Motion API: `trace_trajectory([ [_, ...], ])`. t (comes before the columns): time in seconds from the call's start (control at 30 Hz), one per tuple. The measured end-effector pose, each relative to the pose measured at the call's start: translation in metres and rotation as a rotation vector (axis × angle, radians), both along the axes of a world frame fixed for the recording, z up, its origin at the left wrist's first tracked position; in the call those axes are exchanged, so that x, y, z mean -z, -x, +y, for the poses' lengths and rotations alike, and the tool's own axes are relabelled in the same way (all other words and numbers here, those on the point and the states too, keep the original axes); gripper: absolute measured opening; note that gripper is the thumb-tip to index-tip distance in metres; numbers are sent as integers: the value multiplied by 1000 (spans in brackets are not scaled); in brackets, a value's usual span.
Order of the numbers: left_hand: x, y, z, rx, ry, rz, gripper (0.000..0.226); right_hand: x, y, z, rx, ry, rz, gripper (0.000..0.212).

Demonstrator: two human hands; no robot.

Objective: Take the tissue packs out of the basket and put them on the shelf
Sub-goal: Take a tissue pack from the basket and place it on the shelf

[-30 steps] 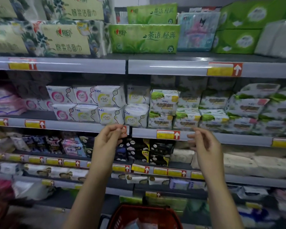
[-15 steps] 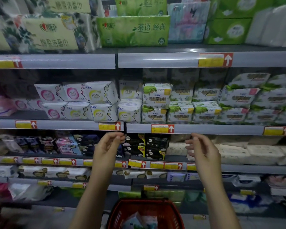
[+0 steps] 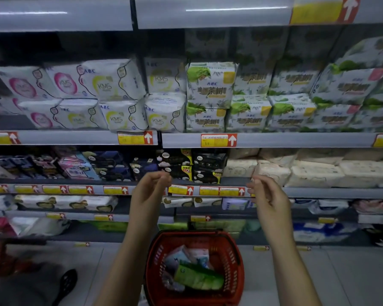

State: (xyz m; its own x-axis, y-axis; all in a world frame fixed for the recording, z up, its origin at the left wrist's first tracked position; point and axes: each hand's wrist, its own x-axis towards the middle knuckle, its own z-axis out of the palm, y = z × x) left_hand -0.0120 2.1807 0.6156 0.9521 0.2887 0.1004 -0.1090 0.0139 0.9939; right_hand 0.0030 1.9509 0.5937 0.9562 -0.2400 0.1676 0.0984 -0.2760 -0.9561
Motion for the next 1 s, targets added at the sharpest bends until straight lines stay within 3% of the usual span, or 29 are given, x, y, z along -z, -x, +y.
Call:
trace_trajectory([
  [0.17, 33, -9, 5, 36, -60, 51, 16, 26, -13, 6, -36, 54, 58, 10],
  [0.3, 66, -16, 11, 27, -73, 107, 22, 54, -23, 8, -38, 78, 75, 24],
  [0.4, 97, -24, 14, -21, -60, 151, 15, 85, -26, 11, -64, 86, 115, 11],
  [0.57, 155, -33, 22, -56, -30, 220, 17, 140, -30, 21, -122, 121, 220, 12],
  [0.7, 199, -33, 24, -55, -50, 252, 14, 187, -28, 26, -125, 155, 274, 16],
  [1.0, 317, -18, 32, -24, -47, 400, 32, 307, -14, 34, -61, 204, 392, 33],
])
